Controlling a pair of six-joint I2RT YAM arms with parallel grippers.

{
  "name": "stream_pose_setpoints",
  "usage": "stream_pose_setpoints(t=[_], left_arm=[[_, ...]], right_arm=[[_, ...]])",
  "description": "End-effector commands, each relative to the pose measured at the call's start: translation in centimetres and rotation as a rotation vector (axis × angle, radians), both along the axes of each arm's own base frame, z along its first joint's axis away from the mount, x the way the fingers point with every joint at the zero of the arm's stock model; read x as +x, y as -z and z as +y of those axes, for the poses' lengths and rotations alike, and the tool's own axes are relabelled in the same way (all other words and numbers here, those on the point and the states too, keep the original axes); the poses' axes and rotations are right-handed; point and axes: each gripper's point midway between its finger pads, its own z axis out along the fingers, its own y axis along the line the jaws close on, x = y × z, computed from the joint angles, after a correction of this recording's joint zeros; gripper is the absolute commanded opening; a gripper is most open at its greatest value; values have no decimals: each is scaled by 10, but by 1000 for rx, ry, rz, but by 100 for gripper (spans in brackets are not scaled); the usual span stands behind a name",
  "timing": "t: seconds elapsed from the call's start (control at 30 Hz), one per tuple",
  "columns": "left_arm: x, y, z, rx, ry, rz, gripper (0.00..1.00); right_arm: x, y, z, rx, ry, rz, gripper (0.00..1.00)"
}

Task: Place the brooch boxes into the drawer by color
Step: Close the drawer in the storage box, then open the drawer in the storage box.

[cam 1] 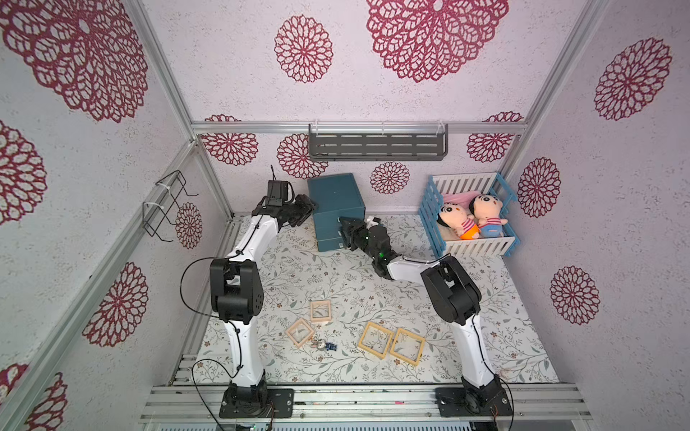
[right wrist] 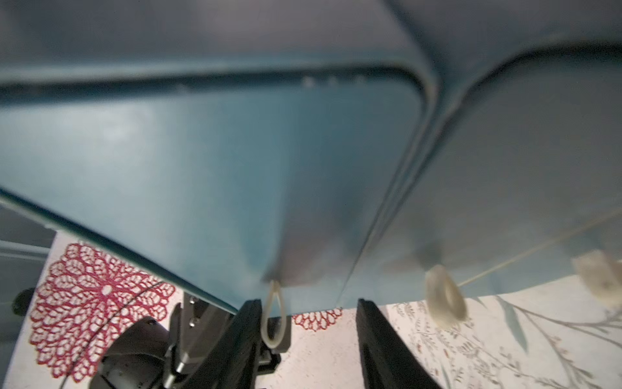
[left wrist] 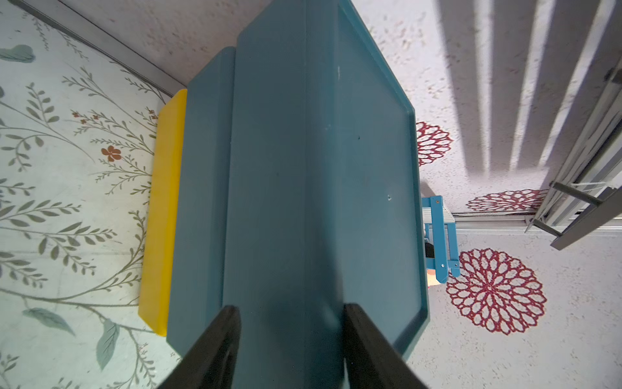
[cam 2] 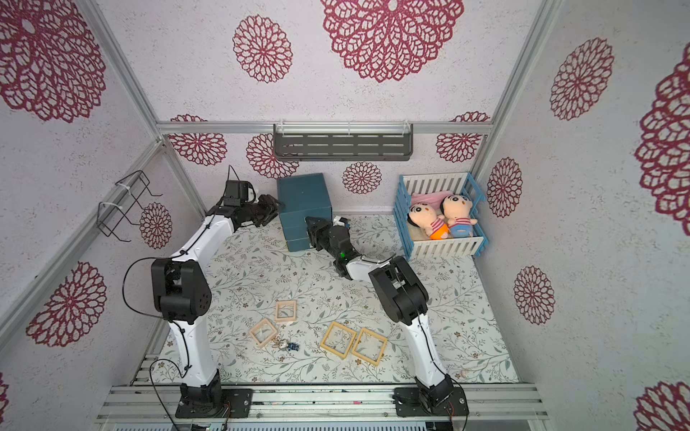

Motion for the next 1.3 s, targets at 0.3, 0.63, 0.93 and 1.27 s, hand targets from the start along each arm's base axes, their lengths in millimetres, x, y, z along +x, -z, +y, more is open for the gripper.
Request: stream_pose_setpoints(t=[0.3, 0.63, 0.93, 1.27], left_arm=[[-9, 7, -1, 17, -1, 38, 55], [-9, 7, -1, 17, -3, 38, 55], [-8, 8, -1, 18, -1, 39, 55], [-7, 5, -1, 16, 2, 36, 55]], right_arm=[[-53, -39, -35, 8, -23, -76, 71], [-47, -10, -30, -5, -45, -36, 66], [-31, 10, -16, -29, -64, -12, 61], [-7, 26, -4, -38, -49, 5, 46]])
